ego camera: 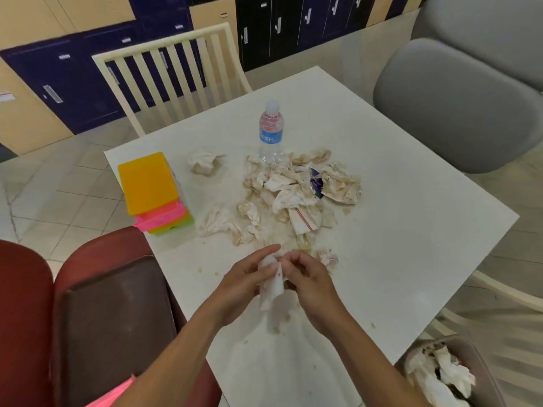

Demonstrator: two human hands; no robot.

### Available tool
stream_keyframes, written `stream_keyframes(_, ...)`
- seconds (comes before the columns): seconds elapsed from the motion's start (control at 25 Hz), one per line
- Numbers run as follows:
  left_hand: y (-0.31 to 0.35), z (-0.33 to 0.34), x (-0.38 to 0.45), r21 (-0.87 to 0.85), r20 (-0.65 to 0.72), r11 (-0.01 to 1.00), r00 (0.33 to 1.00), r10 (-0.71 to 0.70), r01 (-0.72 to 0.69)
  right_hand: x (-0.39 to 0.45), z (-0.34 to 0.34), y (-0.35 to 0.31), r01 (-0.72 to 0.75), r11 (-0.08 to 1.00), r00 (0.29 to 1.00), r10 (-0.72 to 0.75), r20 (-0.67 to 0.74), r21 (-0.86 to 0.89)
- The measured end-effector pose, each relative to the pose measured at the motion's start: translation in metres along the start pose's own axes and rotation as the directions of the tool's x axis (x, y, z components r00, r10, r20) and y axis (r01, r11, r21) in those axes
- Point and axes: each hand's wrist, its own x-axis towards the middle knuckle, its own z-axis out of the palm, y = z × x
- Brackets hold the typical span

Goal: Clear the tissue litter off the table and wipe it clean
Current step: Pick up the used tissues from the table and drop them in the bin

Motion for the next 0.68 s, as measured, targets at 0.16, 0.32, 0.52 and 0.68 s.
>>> stream_keyframes(0.16,-0.013,-0.006,0.002,0.085,-0.047,0.994,0.996,0.07,-0.066,0.006,-0.003,0.004,0.002,1.0,0.999,-0.002,-0.047,0.004)
stream_keyframes(0.32,-0.008,-0.005,0.007,0.116,-0.159,0.992,0.985,0.069,-0.05,0.032,-0.038,0.024,-0.045,0.793,0.924,-0.198,-0.327,-0.607)
stream_keyframes(0.52,-0.001,0.003,0.009,0.139,-0.188,0.989,0.979,0.081,-0.055,0.058,-0.069,0.047,-0.092,0.536,0.969,-0.147,-0.199,-0.839)
stream_keyframes(0.68,-0.001,0.018,0.01,0.149,-0.178,0.987,0.981,0.08,-0.054,0.053,-0.084,0.034,-0.086,0.713,0.96,-0.128,-0.25,-0.696)
